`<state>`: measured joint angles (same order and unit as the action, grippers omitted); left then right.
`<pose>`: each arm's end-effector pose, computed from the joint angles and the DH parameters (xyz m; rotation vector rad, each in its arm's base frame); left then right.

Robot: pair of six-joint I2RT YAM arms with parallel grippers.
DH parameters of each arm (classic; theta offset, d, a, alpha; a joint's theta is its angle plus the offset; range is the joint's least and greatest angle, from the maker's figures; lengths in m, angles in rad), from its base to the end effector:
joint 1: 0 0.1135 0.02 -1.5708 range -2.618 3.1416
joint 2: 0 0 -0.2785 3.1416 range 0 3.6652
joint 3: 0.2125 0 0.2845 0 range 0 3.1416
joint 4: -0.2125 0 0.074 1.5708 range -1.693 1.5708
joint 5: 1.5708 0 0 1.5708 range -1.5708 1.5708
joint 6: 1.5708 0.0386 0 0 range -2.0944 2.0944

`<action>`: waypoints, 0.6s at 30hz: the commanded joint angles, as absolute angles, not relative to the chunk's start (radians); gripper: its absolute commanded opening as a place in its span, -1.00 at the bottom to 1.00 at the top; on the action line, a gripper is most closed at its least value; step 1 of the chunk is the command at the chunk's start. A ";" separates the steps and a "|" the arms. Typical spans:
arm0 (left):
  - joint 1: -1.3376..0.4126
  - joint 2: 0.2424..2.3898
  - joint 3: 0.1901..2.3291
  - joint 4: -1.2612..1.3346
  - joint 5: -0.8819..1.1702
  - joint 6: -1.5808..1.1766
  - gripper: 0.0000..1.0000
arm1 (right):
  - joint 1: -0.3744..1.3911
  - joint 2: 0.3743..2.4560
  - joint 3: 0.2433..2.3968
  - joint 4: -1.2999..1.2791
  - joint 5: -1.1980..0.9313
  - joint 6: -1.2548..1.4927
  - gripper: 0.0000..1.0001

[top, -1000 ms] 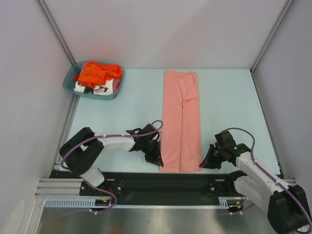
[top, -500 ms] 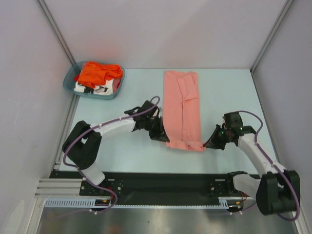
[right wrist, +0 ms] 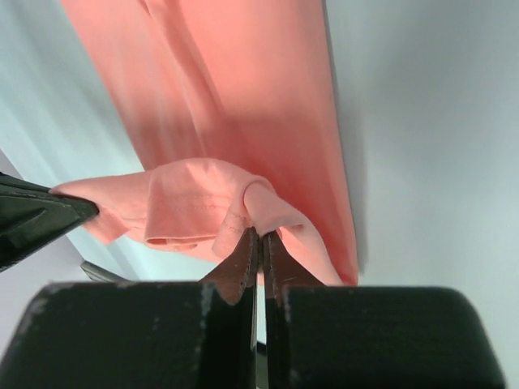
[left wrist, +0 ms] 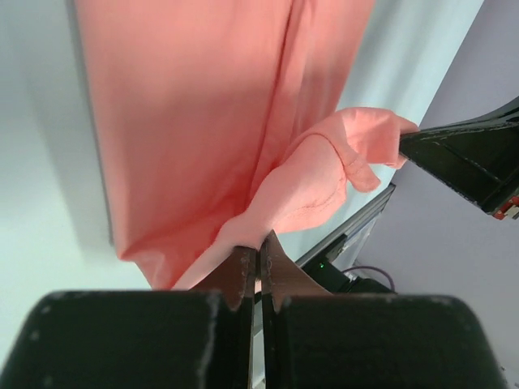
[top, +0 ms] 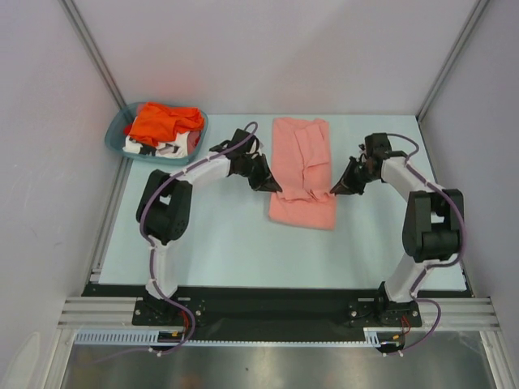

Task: Fold and stack the t-shirts
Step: Fold the tshirt

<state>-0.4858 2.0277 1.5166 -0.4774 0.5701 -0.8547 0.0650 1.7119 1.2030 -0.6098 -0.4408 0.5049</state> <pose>0.4088 -0.2394 0.1908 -0.2720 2.7996 -1.1650 0.3770 0.0410 0.2082 0.4587 2.6970 0.7640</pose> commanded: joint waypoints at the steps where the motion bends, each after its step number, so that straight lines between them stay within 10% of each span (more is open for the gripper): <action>1: -0.447 2.066 1.603 -0.489 0.615 -0.844 -0.99 | 0.058 1.805 1.334 -0.623 -0.477 0.472 -1.00; 18: -0.382 2.287 1.825 -0.431 0.687 -0.930 -0.99 | 0.018 2.109 1.677 -0.699 -0.549 0.471 -1.00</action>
<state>-0.4004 2.2704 1.7611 -0.4541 0.6491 -0.9001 0.0219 2.0865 1.6173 -0.6811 -0.5220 0.4889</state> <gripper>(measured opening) 0.014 0.021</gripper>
